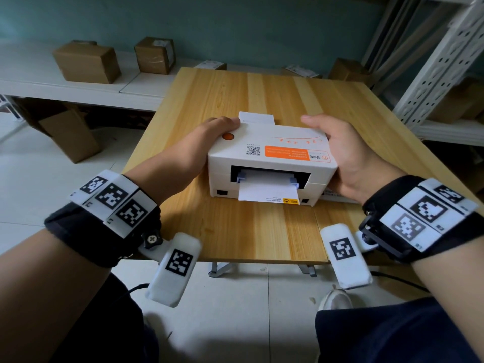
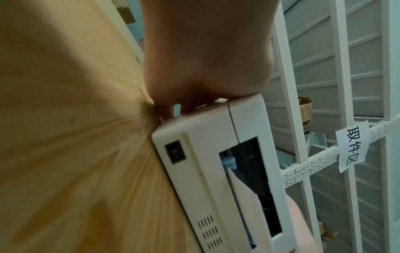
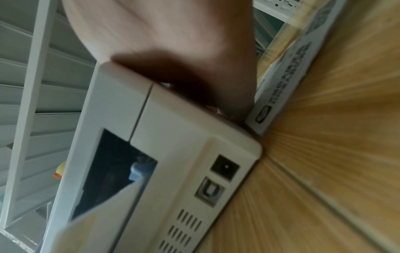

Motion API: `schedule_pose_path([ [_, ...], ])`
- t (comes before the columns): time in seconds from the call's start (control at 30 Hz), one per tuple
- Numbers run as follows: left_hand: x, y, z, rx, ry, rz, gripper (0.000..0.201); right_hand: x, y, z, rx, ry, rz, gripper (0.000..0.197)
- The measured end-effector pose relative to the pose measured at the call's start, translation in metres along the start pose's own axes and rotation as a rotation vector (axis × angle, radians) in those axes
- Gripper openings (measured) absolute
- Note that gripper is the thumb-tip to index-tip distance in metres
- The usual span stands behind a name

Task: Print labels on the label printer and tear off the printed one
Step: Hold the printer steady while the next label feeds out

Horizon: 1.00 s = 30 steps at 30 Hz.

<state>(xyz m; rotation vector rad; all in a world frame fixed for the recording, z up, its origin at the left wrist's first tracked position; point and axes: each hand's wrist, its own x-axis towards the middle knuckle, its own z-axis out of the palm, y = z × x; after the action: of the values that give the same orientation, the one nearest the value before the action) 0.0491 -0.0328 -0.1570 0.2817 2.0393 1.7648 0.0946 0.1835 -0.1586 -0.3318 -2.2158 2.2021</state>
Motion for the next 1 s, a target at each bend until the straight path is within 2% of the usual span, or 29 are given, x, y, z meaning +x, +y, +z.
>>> schedule_pose_path([
  [0.3,0.0002,-0.0005,0.0012,0.007,0.026,0.035,0.022,-0.0004,-0.0005,0.0008,-0.001,-0.005,-0.002,0.034],
  [1.0,-0.0016,0.0006,0.0012,-0.033,-0.006,0.013,0.035,0.0001,-0.0013,0.0017,-0.023,0.004,-0.014,0.033],
])
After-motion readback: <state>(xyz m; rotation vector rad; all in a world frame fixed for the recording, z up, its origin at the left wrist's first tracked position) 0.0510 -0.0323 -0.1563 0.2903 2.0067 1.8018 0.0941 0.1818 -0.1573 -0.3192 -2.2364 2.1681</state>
